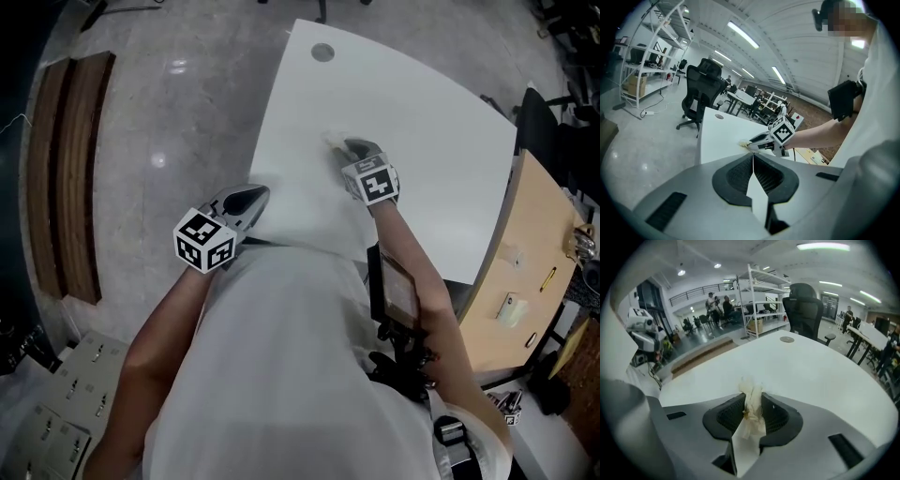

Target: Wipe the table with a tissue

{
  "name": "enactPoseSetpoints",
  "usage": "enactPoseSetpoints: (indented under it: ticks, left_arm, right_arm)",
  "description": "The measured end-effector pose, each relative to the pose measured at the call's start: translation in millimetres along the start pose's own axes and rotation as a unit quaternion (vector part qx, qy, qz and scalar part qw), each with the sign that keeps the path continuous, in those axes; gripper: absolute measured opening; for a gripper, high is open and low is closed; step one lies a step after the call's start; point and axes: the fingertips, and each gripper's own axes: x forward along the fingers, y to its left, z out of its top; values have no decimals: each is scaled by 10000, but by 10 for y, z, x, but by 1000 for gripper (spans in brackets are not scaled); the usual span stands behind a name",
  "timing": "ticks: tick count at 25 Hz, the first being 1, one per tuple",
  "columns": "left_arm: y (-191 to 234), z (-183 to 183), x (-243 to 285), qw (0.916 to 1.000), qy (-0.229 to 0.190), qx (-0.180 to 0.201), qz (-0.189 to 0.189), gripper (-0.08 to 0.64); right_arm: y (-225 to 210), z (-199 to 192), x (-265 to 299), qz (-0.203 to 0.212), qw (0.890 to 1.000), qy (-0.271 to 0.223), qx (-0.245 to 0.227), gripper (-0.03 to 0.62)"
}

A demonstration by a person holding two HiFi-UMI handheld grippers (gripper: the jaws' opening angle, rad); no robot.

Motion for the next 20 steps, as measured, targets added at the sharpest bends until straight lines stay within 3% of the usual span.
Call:
enactPoseSetpoints:
  ticks: [2, 4, 7, 12, 15, 20]
  left_arm:
    - [22, -23, -31, 10000, -9, -18, 51, 8]
    - [53, -59, -69, 10000, 11, -45, 85, 8]
    - [56, -81, -90, 9999, 24, -72, 70, 8]
    - [-55, -37, 26, 9999, 82, 62, -85, 8]
    - [-216, 66, 183, 9995, 62, 191, -226, 8]
    - [-559, 74, 552, 9977, 196, 394, -514, 8]
  right_arm:
    - [86, 52, 29, -191, 9991, 100, -357, 103]
    - [323, 82, 72, 40, 9986, 99, -527, 103]
    - [878, 57, 148, 804, 9922, 128, -946, 103]
    - [1641, -198, 27, 2135, 9674, 411, -1297, 103]
    - [1621, -264, -226, 2254, 9696, -32, -948, 103]
    - [1088, -446, -743, 1754, 9799, -915, 257, 104]
